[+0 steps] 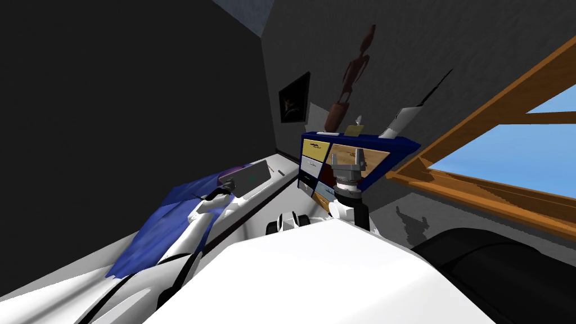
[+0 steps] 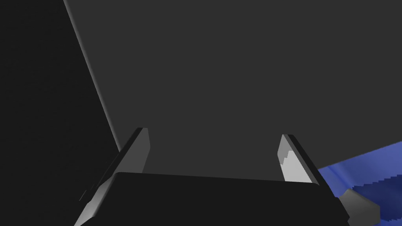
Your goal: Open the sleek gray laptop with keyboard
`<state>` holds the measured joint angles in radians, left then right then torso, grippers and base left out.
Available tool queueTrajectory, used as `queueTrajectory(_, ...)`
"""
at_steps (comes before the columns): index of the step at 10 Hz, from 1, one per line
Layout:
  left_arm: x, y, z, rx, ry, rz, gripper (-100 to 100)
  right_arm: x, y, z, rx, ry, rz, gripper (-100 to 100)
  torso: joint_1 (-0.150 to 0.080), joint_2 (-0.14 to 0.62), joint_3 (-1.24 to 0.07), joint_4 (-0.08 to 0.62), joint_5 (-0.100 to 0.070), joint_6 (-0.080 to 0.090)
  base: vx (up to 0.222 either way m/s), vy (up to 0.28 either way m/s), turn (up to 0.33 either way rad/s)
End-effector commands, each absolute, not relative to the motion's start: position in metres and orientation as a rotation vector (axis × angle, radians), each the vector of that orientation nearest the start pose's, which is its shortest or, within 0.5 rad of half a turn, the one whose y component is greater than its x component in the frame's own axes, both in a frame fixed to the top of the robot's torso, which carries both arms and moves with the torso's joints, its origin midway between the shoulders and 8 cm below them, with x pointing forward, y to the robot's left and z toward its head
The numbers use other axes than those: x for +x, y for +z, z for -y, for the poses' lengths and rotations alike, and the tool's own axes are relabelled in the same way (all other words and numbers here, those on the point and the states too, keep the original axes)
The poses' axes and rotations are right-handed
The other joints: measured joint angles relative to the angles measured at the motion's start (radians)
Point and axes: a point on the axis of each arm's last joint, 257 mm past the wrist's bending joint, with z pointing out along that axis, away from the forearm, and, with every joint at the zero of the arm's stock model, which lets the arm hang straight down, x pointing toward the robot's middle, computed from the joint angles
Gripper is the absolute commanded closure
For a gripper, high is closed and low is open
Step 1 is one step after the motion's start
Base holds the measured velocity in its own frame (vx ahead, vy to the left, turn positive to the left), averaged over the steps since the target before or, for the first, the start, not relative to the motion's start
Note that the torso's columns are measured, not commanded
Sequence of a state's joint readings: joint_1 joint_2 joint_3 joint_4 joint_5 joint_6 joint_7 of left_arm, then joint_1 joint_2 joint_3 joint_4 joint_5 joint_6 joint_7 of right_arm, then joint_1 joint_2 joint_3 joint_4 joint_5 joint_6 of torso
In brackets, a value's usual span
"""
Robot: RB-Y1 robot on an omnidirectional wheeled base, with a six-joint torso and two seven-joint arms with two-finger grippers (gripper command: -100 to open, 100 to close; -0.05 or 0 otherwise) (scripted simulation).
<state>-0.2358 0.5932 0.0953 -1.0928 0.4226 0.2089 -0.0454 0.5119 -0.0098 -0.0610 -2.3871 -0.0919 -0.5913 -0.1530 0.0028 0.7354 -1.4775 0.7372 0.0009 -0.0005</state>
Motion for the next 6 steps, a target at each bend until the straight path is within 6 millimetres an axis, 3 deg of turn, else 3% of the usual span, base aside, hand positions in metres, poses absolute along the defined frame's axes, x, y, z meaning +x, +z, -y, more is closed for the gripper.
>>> queueTrajectory(1, 0.578, -0.243, -0.550, -1.434, -0.721, -1.274, -100, 0.296, 0.084, 0.299, 0.582, 1.482, -0.399, 0, -0.003, 0.003, 0.001, 0.001, -0.001, 0.001, -0.119, -0.066, -0.100)
queueTrajectory(3, 0.585, -0.242, -0.554, -1.449, -0.717, -1.263, -100, 0.296, 0.084, 0.299, 0.582, 1.482, -0.399, 0, -0.002, 0.002, 0.001, 0.001, -0.001, 0.000, -0.038, -0.017, 0.019)
queueTrajectory(5, 0.572, -0.265, -0.567, -1.499, -0.672, -1.270, -100, 0.296, 0.084, 0.299, 0.582, 1.482, -0.400, 0, -0.001, -0.001, -0.001, 0.000, 0.000, 0.000, 0.011, 0.005, -0.003)
queueTrajectory(6, 0.571, -0.268, -0.569, -1.505, -0.667, -1.271, -100, 0.296, 0.084, 0.299, 0.582, 1.482, -0.400, 0, -0.001, 0.000, 0.000, 0.000, 0.000, 0.000, 0.011, 0.006, 0.006)
